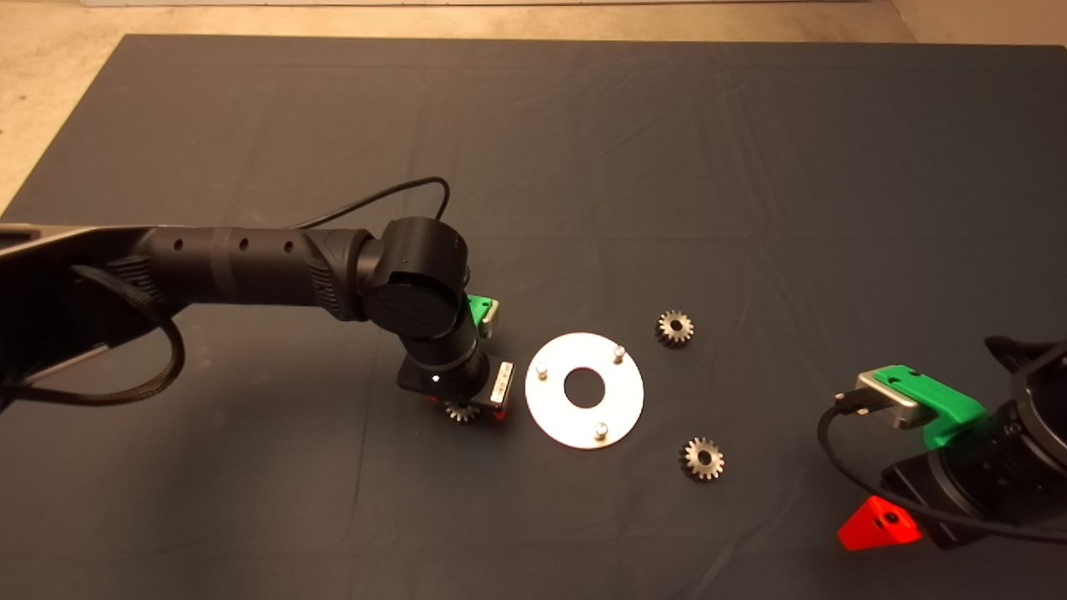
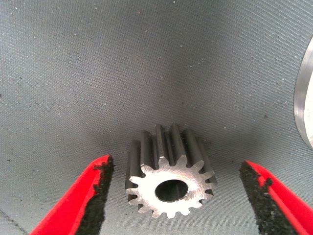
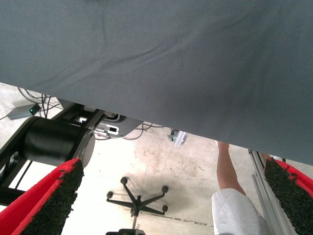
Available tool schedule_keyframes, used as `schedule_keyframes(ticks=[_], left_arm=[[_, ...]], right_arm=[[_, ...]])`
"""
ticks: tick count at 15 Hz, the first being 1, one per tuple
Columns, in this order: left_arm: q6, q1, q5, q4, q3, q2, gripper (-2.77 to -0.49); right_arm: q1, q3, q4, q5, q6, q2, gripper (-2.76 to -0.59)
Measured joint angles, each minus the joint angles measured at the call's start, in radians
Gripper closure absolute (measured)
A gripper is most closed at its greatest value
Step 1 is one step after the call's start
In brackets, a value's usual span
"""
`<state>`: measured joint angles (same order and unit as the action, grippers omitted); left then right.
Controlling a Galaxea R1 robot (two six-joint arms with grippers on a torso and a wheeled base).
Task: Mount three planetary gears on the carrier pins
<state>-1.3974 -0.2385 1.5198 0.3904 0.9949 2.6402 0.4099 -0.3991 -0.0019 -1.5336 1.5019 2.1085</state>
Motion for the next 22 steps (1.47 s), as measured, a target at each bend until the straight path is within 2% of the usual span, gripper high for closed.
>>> schedule_keyframes(ticks=[5, 7, 10, 11, 14, 16, 18, 19, 22], left_arm=[[0.0, 0.0, 0.001, 0.0, 0.0, 0.002, -1.66], [0.001, 0.0, 0.0, 0.0, 0.0, 0.003, -1.51], [0.001, 0.0, 0.0, 0.0, 0.0, 0.003, -1.49], [0.002, 0.0, 0.001, 0.0, 0.0, 0.003, -1.4], [0.004, 0.0, 0.002, 0.0, 0.0, 0.003, -1.35], [0.013, 0.0, 0.008, 0.0, 0.0, 0.003, -1.22], [0.019, 0.0, 0.007, 0.0, 0.0, 0.003, -1.21], [0.02, 0.0, 0.008, 0.0, 0.0, 0.003, -1.11], [0.023, 0.0, 0.007, 0.0, 0.0, 0.003, -1.07]], right_arm=[[0.0, 0.0, 0.0, 0.0, 0.0, 0.0, -2.75], [0.0, 0.0, 0.0, 0.0, 0.0, 0.0, -2.75], [0.0, 0.0, 0.0, 0.0, 0.0, 0.0, -2.75], [0.0, 0.0, 0.0, 0.0, 0.0, 0.0, -2.75], [0.0, 0.0, 0.0, 0.0, 0.0, 0.0, -2.75], [0.0, 0.0, 0.0, 0.0, 0.0, 0.0, -2.75], [0.0, 0.0, 0.0, 0.0, 0.0, 0.0, -2.75], [0.0, 0.0, 0.0, 0.0, 0.0, 0.0, -2.75], [0.0, 0.0, 0.0, 0.0, 0.0, 0.0, -2.75]])
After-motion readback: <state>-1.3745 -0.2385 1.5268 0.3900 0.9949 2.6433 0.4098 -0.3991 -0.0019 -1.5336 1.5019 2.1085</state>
